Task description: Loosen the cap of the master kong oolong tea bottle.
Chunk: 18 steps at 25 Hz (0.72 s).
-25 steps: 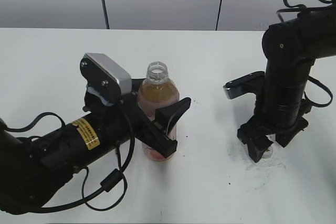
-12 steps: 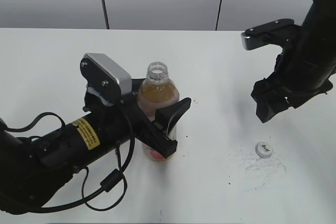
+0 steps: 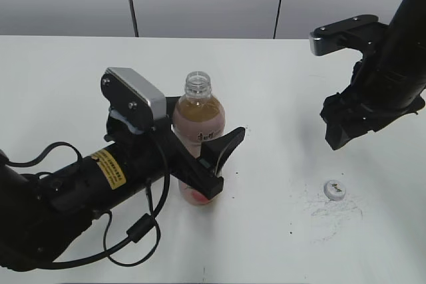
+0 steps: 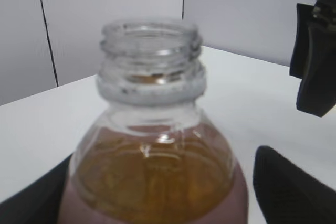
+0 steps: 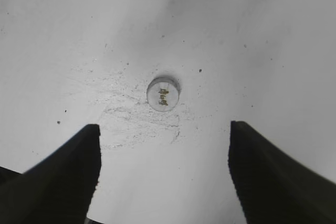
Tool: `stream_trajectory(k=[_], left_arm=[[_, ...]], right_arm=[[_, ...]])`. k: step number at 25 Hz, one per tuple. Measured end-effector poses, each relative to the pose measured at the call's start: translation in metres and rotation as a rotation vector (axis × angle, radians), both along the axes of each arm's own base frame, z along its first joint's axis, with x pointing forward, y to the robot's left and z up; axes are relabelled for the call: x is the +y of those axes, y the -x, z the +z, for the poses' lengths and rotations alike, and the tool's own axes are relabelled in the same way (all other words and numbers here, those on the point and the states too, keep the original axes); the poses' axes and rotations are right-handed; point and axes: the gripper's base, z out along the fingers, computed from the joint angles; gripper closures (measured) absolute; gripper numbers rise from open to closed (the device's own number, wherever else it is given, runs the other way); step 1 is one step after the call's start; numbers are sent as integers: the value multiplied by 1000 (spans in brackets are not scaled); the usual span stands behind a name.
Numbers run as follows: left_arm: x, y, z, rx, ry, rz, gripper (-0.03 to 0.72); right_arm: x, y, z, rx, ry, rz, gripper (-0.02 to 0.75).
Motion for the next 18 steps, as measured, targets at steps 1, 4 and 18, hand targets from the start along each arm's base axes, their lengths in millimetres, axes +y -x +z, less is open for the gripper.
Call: stream_trajectory(k=[1,4,18], left_arm=[[0,0,0,0,0,0,129],[0,0,0,0,0,0,125],[6,-6,0,0,0,36,101]], right_arm=[[0,0,0,0,0,0,169],[0,0,0,0,0,0,169],[0,0,0,-2,-1,0,169]])
